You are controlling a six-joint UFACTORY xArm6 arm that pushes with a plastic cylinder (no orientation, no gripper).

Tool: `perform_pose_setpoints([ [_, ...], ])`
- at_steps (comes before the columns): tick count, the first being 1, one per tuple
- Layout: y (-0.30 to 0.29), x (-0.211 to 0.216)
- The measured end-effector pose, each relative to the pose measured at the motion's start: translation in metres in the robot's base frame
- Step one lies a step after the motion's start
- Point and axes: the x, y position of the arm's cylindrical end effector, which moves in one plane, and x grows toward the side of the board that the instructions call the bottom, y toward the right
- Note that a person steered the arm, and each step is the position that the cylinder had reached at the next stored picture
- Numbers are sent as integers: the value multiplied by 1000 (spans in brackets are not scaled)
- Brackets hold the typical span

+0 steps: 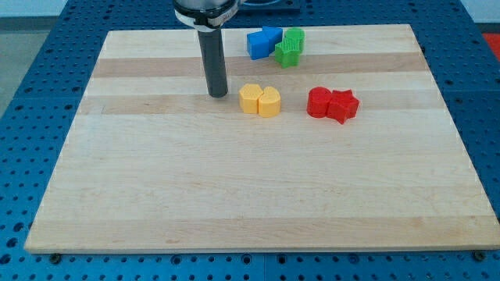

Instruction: Slightly push the yellow blocks towards the red blocks

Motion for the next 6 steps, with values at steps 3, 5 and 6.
perform_pose_setpoints([
  [3,-1,1],
  [5,-1,1],
  [6,-1,1],
])
